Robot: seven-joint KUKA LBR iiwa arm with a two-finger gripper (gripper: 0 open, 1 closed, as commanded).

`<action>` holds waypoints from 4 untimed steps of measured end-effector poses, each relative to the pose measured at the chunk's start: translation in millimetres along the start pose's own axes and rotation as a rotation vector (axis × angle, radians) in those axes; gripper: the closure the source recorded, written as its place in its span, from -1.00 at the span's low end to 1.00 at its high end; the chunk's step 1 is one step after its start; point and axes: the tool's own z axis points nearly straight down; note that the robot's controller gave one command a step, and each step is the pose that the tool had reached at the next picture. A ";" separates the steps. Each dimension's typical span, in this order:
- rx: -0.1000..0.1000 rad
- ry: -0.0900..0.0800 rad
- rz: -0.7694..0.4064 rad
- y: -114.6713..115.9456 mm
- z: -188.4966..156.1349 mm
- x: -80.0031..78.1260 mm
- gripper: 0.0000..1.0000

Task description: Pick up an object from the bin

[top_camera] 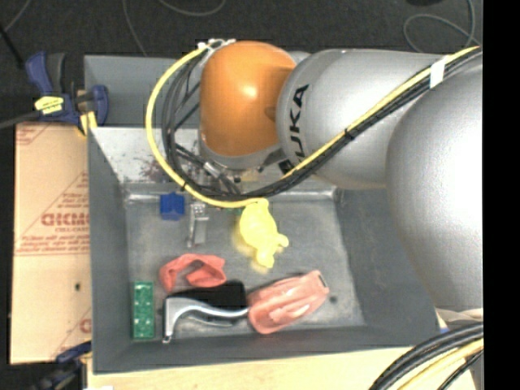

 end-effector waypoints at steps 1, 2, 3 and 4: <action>0.000 0.004 -0.019 -11.7 45.6 5.6 -1.00; -0.001 0.001 0.036 -15.0 78.9 -0.7 -1.00; -0.001 0.001 -0.211 -32.0 107.7 10.9 1.00; -0.002 0.001 -0.209 -31.8 107.6 10.8 -1.00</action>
Offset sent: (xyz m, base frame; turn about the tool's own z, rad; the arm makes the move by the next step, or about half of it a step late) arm 0.0066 -0.0138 -0.0988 0.0877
